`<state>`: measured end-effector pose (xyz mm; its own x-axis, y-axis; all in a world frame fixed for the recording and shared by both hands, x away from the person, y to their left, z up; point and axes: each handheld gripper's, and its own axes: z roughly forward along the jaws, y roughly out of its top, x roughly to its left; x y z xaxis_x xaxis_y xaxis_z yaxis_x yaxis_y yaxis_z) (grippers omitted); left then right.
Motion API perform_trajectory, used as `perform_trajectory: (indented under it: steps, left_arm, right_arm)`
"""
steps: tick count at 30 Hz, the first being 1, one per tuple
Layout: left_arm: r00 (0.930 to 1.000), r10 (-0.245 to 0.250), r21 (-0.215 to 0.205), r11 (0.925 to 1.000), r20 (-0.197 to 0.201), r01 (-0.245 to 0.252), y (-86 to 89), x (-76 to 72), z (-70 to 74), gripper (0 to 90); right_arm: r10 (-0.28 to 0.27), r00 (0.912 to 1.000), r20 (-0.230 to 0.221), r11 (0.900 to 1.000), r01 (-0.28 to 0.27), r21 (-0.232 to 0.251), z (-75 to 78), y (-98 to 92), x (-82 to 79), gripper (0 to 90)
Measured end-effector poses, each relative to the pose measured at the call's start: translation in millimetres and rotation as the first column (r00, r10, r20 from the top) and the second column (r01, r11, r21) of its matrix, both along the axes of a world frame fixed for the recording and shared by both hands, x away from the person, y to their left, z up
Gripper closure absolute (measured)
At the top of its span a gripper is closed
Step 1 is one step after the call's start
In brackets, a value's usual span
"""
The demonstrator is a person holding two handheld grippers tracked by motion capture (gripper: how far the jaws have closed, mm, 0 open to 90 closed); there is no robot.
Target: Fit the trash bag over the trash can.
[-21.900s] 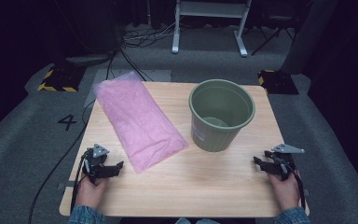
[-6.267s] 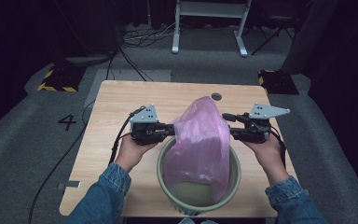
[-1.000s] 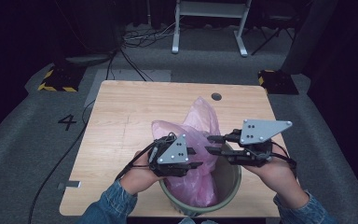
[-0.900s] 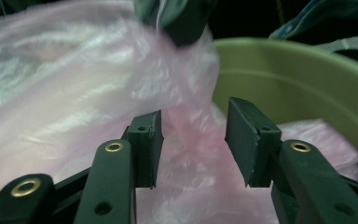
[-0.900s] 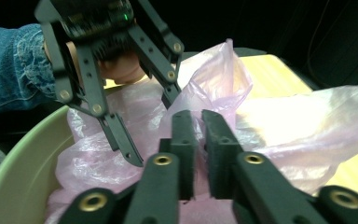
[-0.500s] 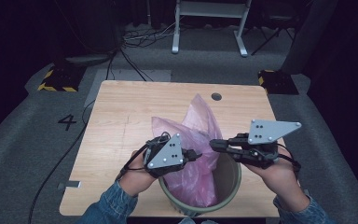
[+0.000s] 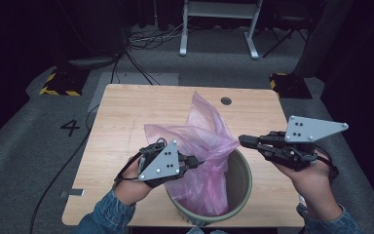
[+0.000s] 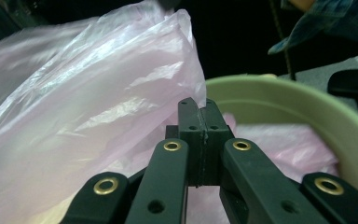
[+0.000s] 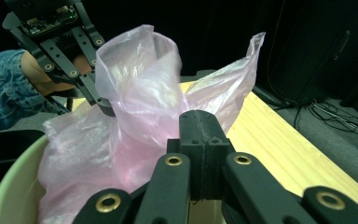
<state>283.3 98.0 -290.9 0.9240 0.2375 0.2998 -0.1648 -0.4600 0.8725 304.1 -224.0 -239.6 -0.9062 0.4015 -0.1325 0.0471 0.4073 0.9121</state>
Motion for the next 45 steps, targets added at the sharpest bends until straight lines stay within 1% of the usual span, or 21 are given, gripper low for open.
perform_trajectory:
  steps: [5,11,16,18,19,20,23,27,29,30,31,32,33,34,35,37,38,39,41,43,45]
  left_arm:
    - [0.9996,0.012,-0.027,0.9996,-0.027,-0.012,17.3,2.1,-3.2,89.7]
    - [0.9996,-0.017,-0.030,0.9994,-0.022,0.017,37.7,-4.9,-4.2,89.7]
    - [0.9992,-0.033,-0.027,0.9991,-0.024,0.033,55.8,-9.2,-5.7,89.7]
    - [0.9980,-0.056,-0.040,0.9976,-0.027,0.055,64.8,-10.8,-7.0,89.7]
    - [0.9969,-0.071,-0.049,0.9964,-0.033,0.069,69.7,-11.6,-7.6,89.7]
    - [0.9955,-0.088,-0.057,0.9947,-0.036,0.086,75.0,-12.6,-8.0,89.7]
    - [0.9898,-0.135,-0.086,0.9876,-0.045,0.131,91.5,-15.8,-9.4,89.7]
    - [0.9857,-0.152,-0.119,0.9826,-0.073,0.143,112.5,-17.2,-14.8,89.7]
    - [0.9856,-0.144,-0.122,0.9836,-0.088,0.133,120.9,-17.0,-19.6,89.7]
    - [0.9863,-0.133,-0.112,0.9862,-0.098,0.122,124.2,-16.9,-22.5,89.7]
    - [0.9879,-0.111,-0.097,0.9902,-0.109,0.100,126.4,-16.4,-25.9,89.7]
    - [0.9912,-0.064,-0.060,0.9966,-0.116,0.057,127.4,-15.4,-30.4,89.7]
    - [0.9923,-0.038,-0.030,0.9989,-0.118,0.035,127.2,-14.4,-33.3,89.7]
    - [0.9920,-0.017,-0.003,0.9999,-0.125,0.017,127.1,-13.0,-37.3,89.7]
    - [0.9911,-0.003,0.009,1.0000,-0.133,0.004,126.7,-11.7,-41.3,89.7]
    - [0.9909,0.024,0.004,0.9997,-0.132,-0.024,126.3,-10.0,-45.8,88.8]
    - [0.9911,0.045,-0.018,0.9987,-0.125,-0.048,126.5,-9.5,-45.9,79.3]
    - [0.9890,0.055,-0.048,0.9969,-0.137,-0.062,126.9,-8.5,-44.9,68.6]
    - [0.9842,0.058,-0.098,0.9924,-0.167,-0.075,127.7,-6.0,-40.8,59.5]
    - [0.9818,0.079,-0.122,0.9874,-0.172,-0.101,126.6,-5.6,-35.2,49.9]
    - [0.9816,0.078,-0.157,0.9820,-0.174,-0.106,125.4,-6.5,-29.2,42.8]
  right_arm:
    - [-0.047,0.9988,-0.012,0.999,0.048,0.010,1.5,-16.2,5.4,90.0]
    - [-0.099,0.9950,-0.003,0.995,0.099,0.031,4.2,-37.1,3.9,90.0]
    - [-0.150,0.9887,0.006,0.988,0.150,0.032,8.5,-54.7,1.6,90.0]
    - [-0.171,0.9852,0.004,0.985,0.171,0.033,9.5,-62.9,1.1,90.0]
    - [-0.194,0.9809,-0.001,0.980,0.194,0.036,10.3,-71.7,0.5,90.0]
    - [-0.194,0.9809,-0.001,0.980,0.194,0.036,10.3,-71.7,0.5,90.0]
    - [-0.224,0.9745,-0.018,0.974,0.224,0.030,8.0,-83.6,0.4,90.0]
    - [-0.253,0.9659,-0.054,0.967,0.254,0.013,-2.1,-95.6,0.4,90.0]
    - [-0.262,0.9622,-0.076,0.965,0.263,0.008,-9.7,-100.9,0.0,90.0]
    - [-0.263,0.9607,-0.090,0.964,0.264,0.006,-14.3,-103.2,0.2,90.0]
    - [-0.267,0.9579,-0.104,0.963,0.269,0.001,-19.4,-104.9,0.2,90.0]
    - [-0.269,0.9562,-0.117,0.963,0.270,-0.005,-24.8,-106.6,0.4,90.0]
    - [-0.273,0.9530,-0.132,0.962,0.274,-0.010,-31.4,-108.6,1.0,90.0]
    - [-0.277,0.9504,-0.142,0.961,0.278,-0.014,-35.2,-109.9,1.4,90.0]
    - [-0.280,0.9470,-0.157,0.959,0.282,-0.014,-39.9,-111.5,2.2,90.0]
    - [-0.274,0.9455,-0.176,0.961,0.276,-0.010,-48.0,-112.2,3.2,89.9]
    - [-0.270,0.9472,-0.172,0.962,0.273,-0.011,-50.5,-110.9,2.3,89.9]
    - [-0.269,0.9495,-0.161,0.963,0.270,-0.016,-51.2,-109.0,0.7,89.9]
    - [-0.261,0.9555,-0.138,0.965,0.261,-0.014,-49.0,-104.8,-3.2,89.8]
    - [-0.248,0.9621,-0.114,0.969,0.249,-0.006,-44.4,-100.6,-6.2,89.7]
    - [-0.234,0.9674,-0.096,0.972,0.235,0.000,-40.1,-96.7,-8.5,89.2]
